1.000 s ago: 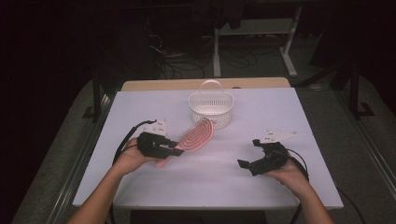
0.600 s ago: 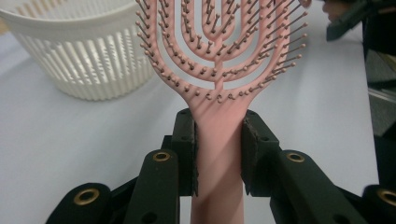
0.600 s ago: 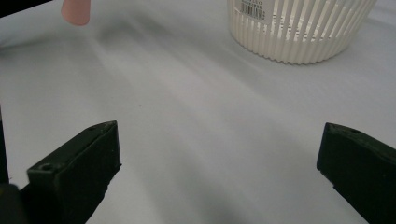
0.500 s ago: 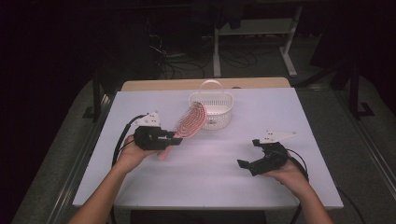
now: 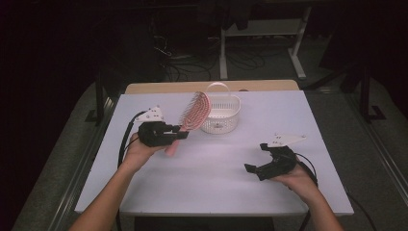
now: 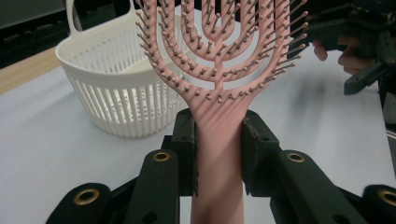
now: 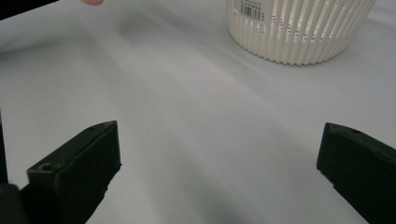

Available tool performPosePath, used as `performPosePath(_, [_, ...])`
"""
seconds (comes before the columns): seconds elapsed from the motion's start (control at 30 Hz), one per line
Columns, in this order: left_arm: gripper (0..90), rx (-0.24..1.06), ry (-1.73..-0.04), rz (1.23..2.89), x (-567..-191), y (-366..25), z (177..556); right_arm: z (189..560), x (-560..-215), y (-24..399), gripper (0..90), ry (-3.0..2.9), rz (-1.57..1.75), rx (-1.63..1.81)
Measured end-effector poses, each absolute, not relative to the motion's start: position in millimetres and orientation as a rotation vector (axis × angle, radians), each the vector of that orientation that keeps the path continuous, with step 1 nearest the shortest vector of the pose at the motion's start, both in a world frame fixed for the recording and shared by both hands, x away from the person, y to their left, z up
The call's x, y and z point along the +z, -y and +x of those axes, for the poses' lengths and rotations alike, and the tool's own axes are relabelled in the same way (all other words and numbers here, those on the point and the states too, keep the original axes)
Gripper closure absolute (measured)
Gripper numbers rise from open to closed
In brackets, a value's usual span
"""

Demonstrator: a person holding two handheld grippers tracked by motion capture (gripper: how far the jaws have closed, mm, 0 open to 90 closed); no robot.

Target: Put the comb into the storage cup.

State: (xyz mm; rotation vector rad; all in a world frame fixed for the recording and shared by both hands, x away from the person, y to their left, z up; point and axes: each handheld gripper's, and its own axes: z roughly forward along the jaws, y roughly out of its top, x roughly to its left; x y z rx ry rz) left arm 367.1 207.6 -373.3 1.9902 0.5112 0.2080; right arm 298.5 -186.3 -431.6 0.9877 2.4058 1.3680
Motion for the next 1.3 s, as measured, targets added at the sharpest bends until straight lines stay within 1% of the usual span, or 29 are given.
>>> performPosePath(0.47, [70.5, 0.22, -0.504, 1.959, -359.6, -199.6, 381.4, 298.5, -431.6, 186.5, 0.0, -2.403, 0.989, 1.376])
performPosePath(1.3, [70.5, 0.258, -0.458, 1.91, -324.2, -179.3, 409.4, 298.4, -430.9, 187.9, 0.0, -2.401, 0.992, 1.381])
